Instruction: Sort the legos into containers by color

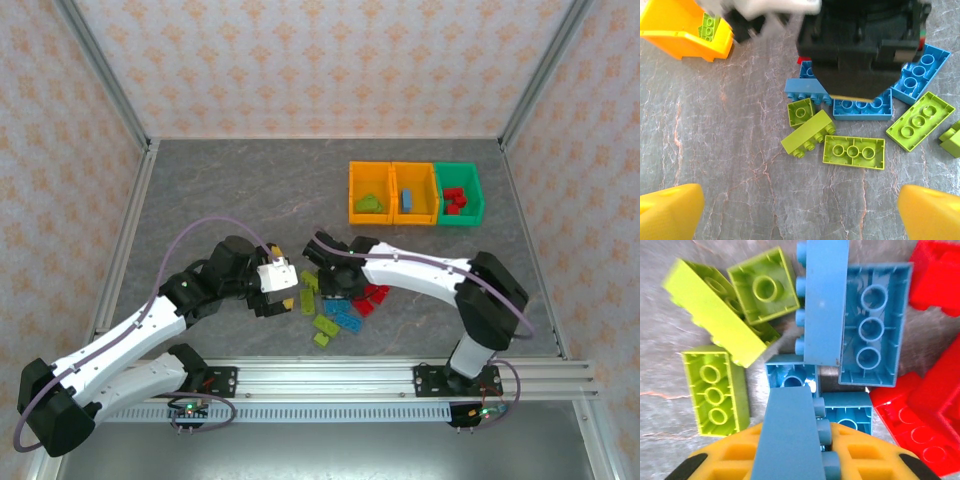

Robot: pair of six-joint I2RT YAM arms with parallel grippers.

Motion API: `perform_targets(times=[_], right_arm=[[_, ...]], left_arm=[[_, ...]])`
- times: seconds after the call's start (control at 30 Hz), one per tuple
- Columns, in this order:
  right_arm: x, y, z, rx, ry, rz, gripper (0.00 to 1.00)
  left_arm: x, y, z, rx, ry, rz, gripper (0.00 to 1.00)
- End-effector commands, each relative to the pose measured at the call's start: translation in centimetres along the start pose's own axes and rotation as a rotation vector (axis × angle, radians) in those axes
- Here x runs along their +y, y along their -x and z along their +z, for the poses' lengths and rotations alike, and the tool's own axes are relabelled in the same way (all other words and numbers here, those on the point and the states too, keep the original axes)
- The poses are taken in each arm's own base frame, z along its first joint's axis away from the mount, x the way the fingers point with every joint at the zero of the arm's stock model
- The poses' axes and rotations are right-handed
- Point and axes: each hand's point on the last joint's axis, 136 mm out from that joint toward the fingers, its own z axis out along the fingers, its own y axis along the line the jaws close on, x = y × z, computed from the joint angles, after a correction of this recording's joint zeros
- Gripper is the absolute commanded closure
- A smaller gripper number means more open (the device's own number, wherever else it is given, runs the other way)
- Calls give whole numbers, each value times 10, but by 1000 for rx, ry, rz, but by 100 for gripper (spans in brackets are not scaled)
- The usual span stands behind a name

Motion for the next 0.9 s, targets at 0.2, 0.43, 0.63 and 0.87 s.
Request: perform_targets(times=[0.2,0.43,0.63,0.87], right_arm=[[-100,119,-107,-475,-54,194,89],[-210,229,-106,-535,-73,442,89],[-235,279,-46,-406,-68,483,80],[-249,284,-54,-406,-136,525,45]], left_arm=[[5,5,-5,-27,24,1,0],[14,5,-8,-20,77,-15,0],[27,6,-14,-26,139,-60,0],[33,11,-14,-43,147,-119,0]])
